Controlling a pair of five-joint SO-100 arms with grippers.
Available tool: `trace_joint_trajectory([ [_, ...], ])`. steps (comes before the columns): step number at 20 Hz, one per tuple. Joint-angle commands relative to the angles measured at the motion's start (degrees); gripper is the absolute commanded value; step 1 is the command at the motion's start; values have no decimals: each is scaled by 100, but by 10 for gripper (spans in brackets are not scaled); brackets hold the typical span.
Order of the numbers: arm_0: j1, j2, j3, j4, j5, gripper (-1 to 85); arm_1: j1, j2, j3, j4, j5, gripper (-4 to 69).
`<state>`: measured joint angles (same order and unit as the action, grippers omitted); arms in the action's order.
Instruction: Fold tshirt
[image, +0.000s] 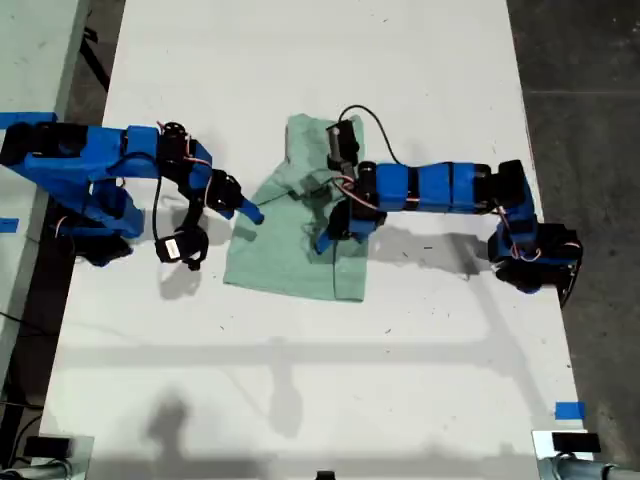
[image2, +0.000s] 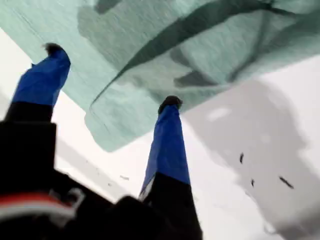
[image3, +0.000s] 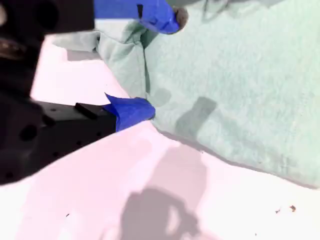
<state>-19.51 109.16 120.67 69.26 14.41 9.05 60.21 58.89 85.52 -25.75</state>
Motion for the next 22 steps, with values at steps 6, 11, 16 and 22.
trace_joint_trajectory([
  [6,-35,677,105,448,-132,252,105,2522,1178,694,-149,334],
  [11,-229,-316,1125,-1063,-202,250,-123,2355,1310,545,-176,323],
  [16,-457,-2127,650,-1301,-167,170,-255,2355,1547,439,-114,319],
  [22,-536,-1248,598,-835,-492,1,-316,2364,1793,325,-44,316],
])
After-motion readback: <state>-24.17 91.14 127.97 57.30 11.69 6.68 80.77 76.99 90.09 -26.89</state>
